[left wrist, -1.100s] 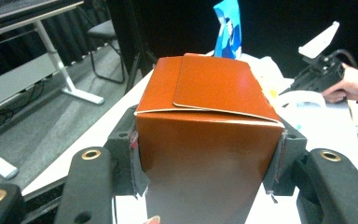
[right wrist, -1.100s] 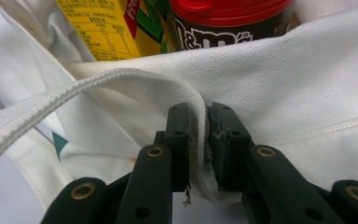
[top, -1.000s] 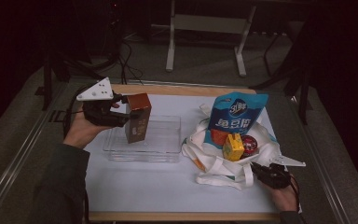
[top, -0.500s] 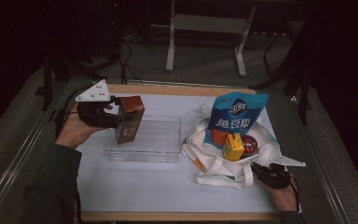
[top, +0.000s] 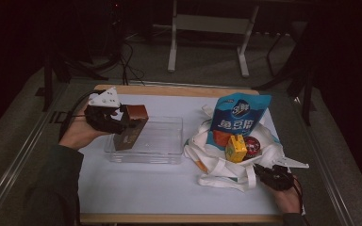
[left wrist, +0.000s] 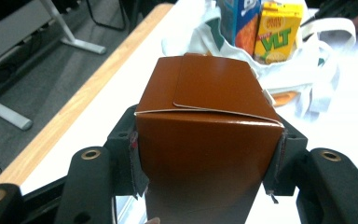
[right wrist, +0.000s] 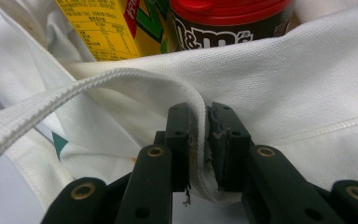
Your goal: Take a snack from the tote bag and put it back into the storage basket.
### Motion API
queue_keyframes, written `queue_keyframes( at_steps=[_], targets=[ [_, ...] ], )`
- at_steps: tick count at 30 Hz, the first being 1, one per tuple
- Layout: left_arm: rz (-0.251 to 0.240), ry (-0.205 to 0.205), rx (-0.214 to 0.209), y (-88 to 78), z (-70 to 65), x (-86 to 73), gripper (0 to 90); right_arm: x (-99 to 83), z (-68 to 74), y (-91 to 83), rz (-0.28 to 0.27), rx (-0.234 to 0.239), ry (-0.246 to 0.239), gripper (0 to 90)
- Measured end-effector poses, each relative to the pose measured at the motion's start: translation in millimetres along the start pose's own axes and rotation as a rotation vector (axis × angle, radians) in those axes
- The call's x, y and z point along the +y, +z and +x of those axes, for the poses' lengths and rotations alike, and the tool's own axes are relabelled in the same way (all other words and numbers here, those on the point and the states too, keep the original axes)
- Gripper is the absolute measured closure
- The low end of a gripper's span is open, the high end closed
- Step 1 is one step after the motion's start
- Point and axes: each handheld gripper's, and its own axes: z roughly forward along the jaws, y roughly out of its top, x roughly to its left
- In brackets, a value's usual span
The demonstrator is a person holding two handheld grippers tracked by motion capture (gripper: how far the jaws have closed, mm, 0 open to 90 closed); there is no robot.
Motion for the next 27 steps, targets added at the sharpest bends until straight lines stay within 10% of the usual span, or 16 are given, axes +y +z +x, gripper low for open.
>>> queue_keyframes(
  at_steps=[16,27],
  targets=[
    [0.127,0.020,-0.117,56.8,-6.5,-0.6,42.2,-0.1,-0.1,0.0,0.001,0.001,0.000,77.5],
    [0.061,-0.008,-0.107,88.3,-18.1,5.0,40.3,0.0,0.2,-0.2,0.003,-0.001,-0.002,77.5]
  ],
)
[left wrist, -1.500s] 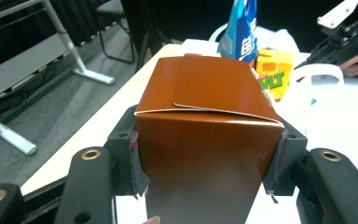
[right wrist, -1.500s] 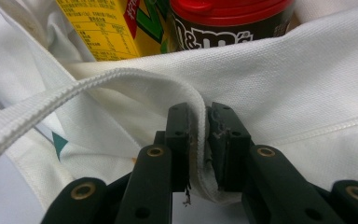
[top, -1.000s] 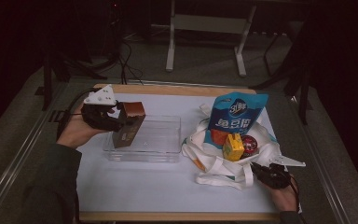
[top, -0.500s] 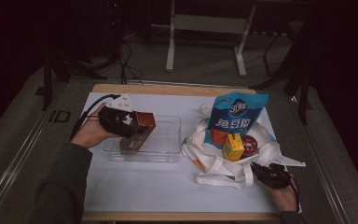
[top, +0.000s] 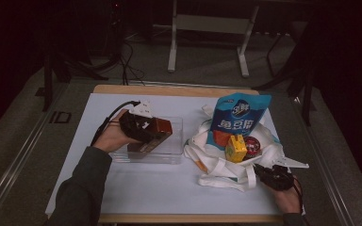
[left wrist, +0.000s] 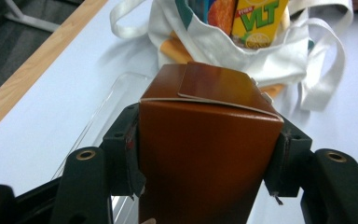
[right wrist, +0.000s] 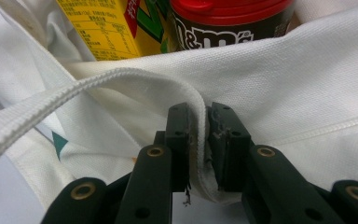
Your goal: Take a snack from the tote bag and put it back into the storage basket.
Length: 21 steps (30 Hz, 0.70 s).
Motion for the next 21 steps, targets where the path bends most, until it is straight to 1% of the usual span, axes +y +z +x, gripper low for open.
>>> queue_keyframes(
  at_steps=[4,6,8,10,15,17,18,21],
  targets=[
    [-0.016,-0.007,0.005,11.8,-3.1,2.0,39.5,-0.1,-0.3,0.1,-0.001,0.002,0.001,77.5],
    [-0.025,-0.011,-0.006,19.6,-5.3,3.2,38.9,0.0,-0.4,0.2,-0.001,0.003,0.001,77.6],
    [-0.023,-0.009,-0.019,28.4,-7.8,4.8,38.2,-0.1,-0.3,0.2,-0.001,0.002,0.001,77.5],
    [-0.012,-0.006,-0.034,36.7,-10.0,6.9,37.5,0.0,-0.1,0.1,-0.001,0.001,0.001,77.5],
    [0.017,0.006,-0.053,52.4,-15.6,9.0,36.6,-0.1,-0.5,0.1,-0.001,0.004,0.001,77.5],
    [0.026,0.009,-0.057,54.7,-16.1,9.1,36.3,0.0,-0.7,0.0,-0.001,0.004,0.002,77.5],
    [0.046,0.019,-0.069,58.3,-16.9,9.0,36.2,0.0,-0.7,0.0,-0.001,0.005,0.003,77.5],
    [0.061,0.022,-0.078,62.3,-18.9,8.7,35.9,0.0,-0.7,0.1,-0.001,0.005,0.002,77.5]
  ],
)
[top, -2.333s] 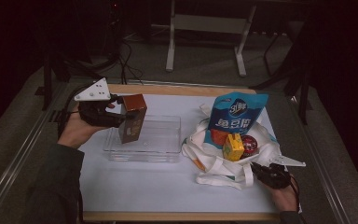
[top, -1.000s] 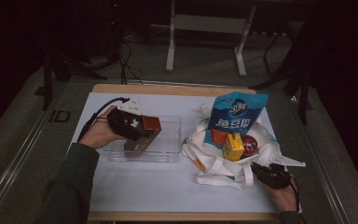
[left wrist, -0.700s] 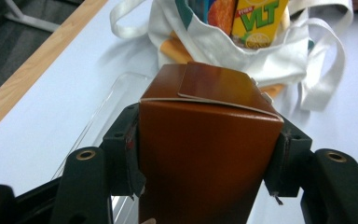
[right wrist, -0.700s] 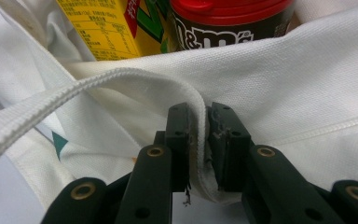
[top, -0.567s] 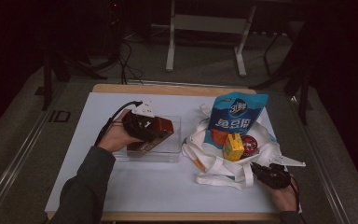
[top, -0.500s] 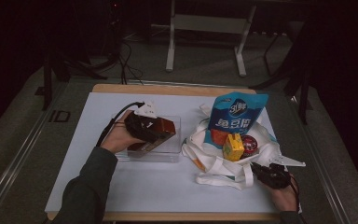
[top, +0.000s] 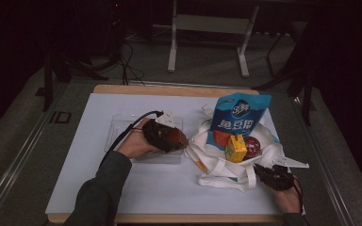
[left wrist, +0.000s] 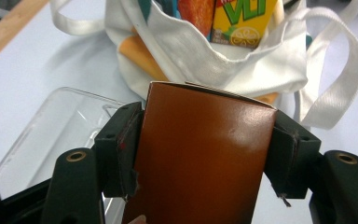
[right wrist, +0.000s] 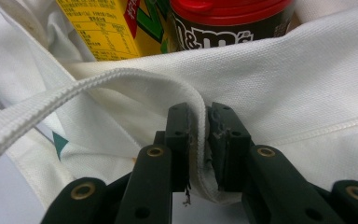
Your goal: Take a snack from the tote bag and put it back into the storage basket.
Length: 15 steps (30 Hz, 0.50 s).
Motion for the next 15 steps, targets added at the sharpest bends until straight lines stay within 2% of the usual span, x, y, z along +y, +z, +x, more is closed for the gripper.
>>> queue_keyframes(
  at_steps=[6,15],
  targets=[
    [0.025,0.013,-0.022,1.1,-0.6,-1.6,35.4,0.0,0.1,0.0,0.000,0.000,0.000,77.5],
    [0.037,-0.019,-0.063,-1.3,3.1,-8.4,34.2,0.0,0.0,0.0,-0.001,0.000,0.000,77.5]
  ],
)
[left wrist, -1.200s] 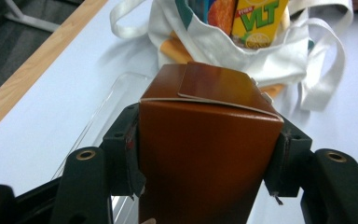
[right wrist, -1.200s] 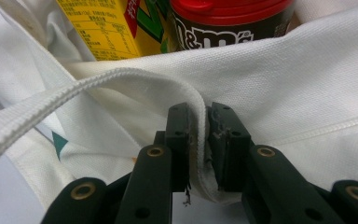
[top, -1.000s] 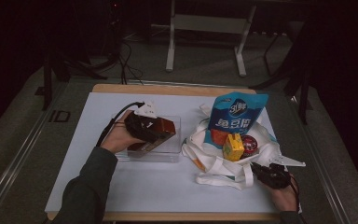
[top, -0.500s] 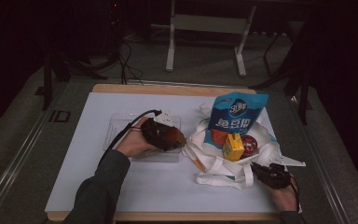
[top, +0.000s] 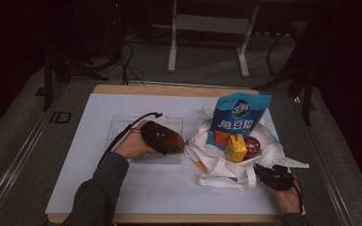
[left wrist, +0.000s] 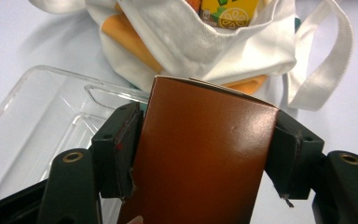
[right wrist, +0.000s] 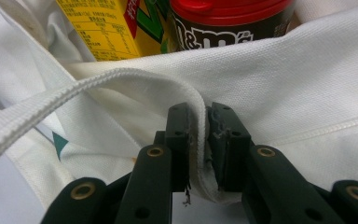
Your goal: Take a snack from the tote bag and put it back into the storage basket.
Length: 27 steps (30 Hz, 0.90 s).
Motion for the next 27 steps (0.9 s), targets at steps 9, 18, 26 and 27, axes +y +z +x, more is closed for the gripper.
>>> queue_keyframes(
  at_steps=[9,18,26,27],
  targets=[
    [0.016,-0.016,0.018,-0.6,1.1,-4.7,33.8,0.0,0.0,0.0,0.000,0.000,0.000,77.5],
    [0.048,-0.016,0.025,6.6,-1.3,-4.4,33.1,0.0,0.1,0.0,0.000,-0.001,-0.001,77.5],
    [0.031,-0.035,0.026,9.4,-2.2,-3.6,31.5,0.0,-0.1,0.0,0.000,0.001,0.000,77.5],
    [0.023,-0.039,0.028,9.2,-2.8,-3.3,30.8,0.0,-0.1,0.0,0.000,0.001,-0.001,77.5]
  ],
)
